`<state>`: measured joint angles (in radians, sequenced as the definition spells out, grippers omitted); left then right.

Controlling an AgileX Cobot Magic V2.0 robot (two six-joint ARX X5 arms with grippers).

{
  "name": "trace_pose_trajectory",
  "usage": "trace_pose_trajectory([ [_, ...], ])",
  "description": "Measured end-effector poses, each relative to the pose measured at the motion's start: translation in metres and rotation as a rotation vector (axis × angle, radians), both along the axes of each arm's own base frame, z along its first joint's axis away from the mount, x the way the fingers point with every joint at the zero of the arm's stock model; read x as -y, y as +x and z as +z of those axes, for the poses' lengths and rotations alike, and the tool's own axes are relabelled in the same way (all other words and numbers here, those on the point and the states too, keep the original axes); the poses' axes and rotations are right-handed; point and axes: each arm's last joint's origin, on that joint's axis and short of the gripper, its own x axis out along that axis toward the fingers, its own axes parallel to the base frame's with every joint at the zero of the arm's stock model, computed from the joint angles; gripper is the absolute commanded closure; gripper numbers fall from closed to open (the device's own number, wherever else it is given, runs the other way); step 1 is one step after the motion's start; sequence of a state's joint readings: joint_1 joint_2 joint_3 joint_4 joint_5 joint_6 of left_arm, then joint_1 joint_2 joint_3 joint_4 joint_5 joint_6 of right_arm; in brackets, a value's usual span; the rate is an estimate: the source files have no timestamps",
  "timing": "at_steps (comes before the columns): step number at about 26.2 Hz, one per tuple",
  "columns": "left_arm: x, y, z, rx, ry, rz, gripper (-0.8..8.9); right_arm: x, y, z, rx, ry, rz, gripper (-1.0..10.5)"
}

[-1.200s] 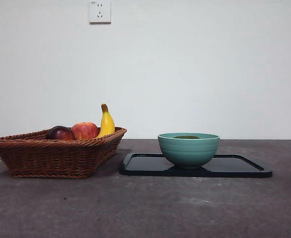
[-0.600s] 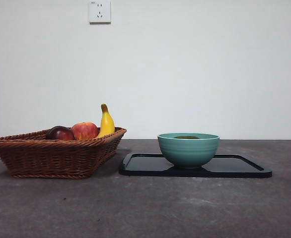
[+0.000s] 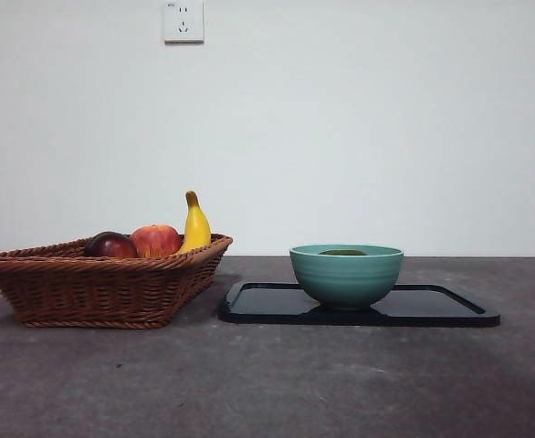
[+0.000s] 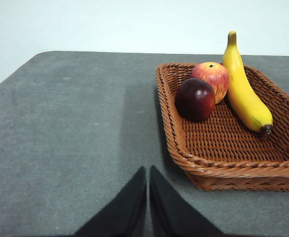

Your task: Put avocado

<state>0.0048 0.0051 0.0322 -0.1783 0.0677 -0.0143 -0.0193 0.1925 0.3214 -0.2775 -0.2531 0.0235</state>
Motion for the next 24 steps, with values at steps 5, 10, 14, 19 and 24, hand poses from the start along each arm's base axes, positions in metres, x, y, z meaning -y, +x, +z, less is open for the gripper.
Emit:
trace_pose_trajectory([
  [5, 0.000, 0.000, 0.000, 0.000, 0.000, 0.000, 8.05, 0.002, 0.002, -0.034, 0.052, -0.004, -0.058, 9.4],
  [10, 0.000, 0.000, 0.000, 0.000, 0.000, 0.000, 8.05, 0.004, 0.004, -0.056, 0.069, 0.002, -0.136, 9.4],
  [14, 0.000, 0.000, 0.000, 0.000, 0.000, 0.000, 8.05, 0.005, 0.005, -0.067, 0.051, 0.013, -0.181, 9.4],
  [19, 0.000, 0.000, 0.000, 0.000, 0.000, 0.000, 8.05, 0.005, 0.005, -0.075, 0.026, 0.013, -0.183, 9.4],
  [24, 0.000, 0.000, 0.000, 0.000, 0.000, 0.000, 8.05, 0.005, 0.005, -0.078, -0.009, 0.012, -0.183, 9.4],
])
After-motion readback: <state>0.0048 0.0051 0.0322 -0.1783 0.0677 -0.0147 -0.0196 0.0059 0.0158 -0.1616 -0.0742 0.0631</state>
